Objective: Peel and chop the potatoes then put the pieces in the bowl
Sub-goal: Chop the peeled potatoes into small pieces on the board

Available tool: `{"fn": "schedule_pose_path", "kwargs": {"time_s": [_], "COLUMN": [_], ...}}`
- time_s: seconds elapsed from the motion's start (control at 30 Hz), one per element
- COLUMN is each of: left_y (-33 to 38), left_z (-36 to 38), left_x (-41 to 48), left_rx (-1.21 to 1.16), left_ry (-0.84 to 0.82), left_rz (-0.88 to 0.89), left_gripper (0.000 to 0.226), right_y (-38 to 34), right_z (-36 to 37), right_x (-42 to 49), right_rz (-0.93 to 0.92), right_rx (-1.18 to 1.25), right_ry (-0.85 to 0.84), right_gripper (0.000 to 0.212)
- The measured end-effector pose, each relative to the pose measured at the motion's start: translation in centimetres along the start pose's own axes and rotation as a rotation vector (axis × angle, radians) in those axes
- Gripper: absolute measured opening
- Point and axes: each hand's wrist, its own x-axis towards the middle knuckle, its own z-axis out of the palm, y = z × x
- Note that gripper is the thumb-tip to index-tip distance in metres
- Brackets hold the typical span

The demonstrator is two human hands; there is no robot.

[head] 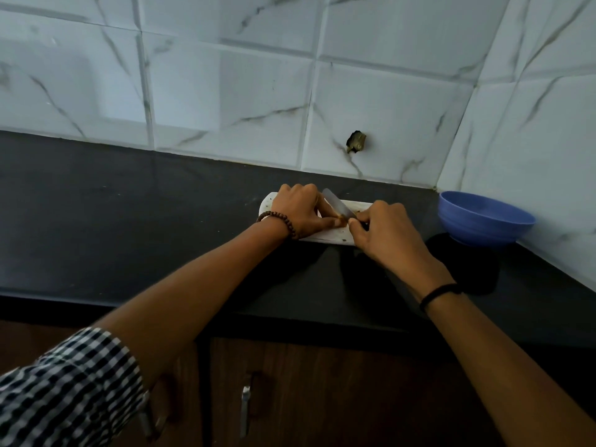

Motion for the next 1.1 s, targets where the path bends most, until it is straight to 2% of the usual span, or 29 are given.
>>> {"fn": "schedule_pose_path", "kwargs": {"time_s": [0.13, 0.3, 0.63, 0.8, 1.1], "left_y": [0.0, 0.1, -0.3, -0.6, -0.3], "left_z": [0.0, -0.5, -0.4, -0.1, 0.2], "left_x": [0.0, -0.4, -0.3, -0.1, 0.3], "left_rx": [0.027, -0.024, -0.113, -0.115, -0.059], "left_ry": [-0.012, -0.026, -0.039, -0.05, -0.123], "left_rz": [-0.009, -0.003, -0.017, 0.008, 0.025], "left_gripper": [0.04, 0.026, 0.023, 0.024, 0.047], "right_y": [-0.4, -0.7, -0.7, 0.0, 1.7], "right_z": [-0.2, -1.2, -3.3, -5.4, -6.2], "right_x": [-0.8, -2.4, -3.2, -4.1, -4.0], "right_rz": [0.008, 0.006, -0.021, 0.062, 0.22], "right_rx": [-0.084, -0.162, -0.171, -0.016, 0.405], "right_ry": [-0.034, -0.092, -0.147, -0.262, -0.159], "right_gripper": [0.031, 0.029, 0.027, 0.028, 0.023]}}
